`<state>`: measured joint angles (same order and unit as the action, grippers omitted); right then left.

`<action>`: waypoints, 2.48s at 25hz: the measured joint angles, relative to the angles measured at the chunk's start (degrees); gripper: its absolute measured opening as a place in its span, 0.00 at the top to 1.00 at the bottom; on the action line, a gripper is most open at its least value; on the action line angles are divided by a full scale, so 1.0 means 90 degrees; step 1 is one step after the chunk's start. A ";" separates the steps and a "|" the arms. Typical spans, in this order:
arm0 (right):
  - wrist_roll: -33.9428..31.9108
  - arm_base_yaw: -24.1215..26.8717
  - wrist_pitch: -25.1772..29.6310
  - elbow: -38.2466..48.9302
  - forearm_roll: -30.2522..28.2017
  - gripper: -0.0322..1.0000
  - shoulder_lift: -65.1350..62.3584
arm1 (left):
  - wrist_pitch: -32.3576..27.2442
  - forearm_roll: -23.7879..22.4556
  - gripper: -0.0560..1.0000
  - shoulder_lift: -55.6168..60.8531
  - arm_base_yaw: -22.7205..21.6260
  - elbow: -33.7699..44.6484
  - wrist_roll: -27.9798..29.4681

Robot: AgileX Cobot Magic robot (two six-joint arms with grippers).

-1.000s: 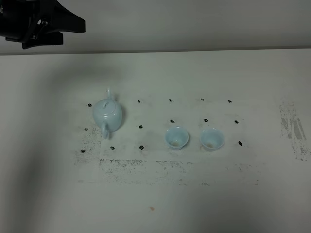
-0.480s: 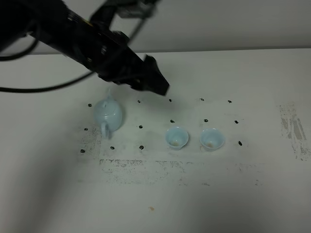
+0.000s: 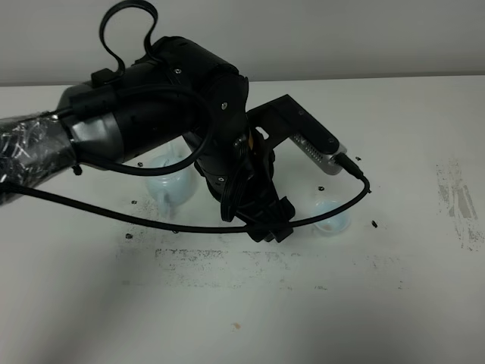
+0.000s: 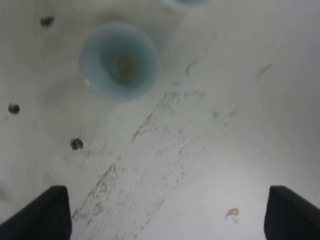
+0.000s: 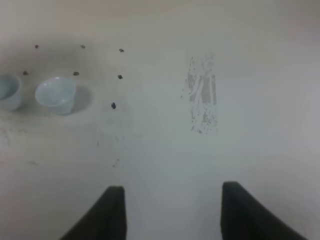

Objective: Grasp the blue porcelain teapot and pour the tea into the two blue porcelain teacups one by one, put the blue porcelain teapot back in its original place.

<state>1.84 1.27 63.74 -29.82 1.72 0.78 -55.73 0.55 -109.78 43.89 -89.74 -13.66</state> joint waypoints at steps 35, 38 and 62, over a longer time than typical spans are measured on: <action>0.0000 0.0000 0.0000 0.0000 0.0000 0.57 0.0000 | -0.0367 -0.1752 0.24 -0.1298 -0.0585 0.0000 0.1160; 0.0000 0.0000 0.0000 0.0000 0.0000 0.57 0.0000 | -0.0416 -0.1752 0.24 -0.1298 -0.0585 0.0000 0.1192; 0.0000 0.0000 0.0000 0.0000 0.0000 0.57 0.0000 | -0.0243 -0.1777 0.24 -0.1601 -0.0585 0.0000 0.0949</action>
<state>1.84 1.27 63.74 -29.82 1.72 0.78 -57.91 -15.45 -124.19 38.63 -89.74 -5.12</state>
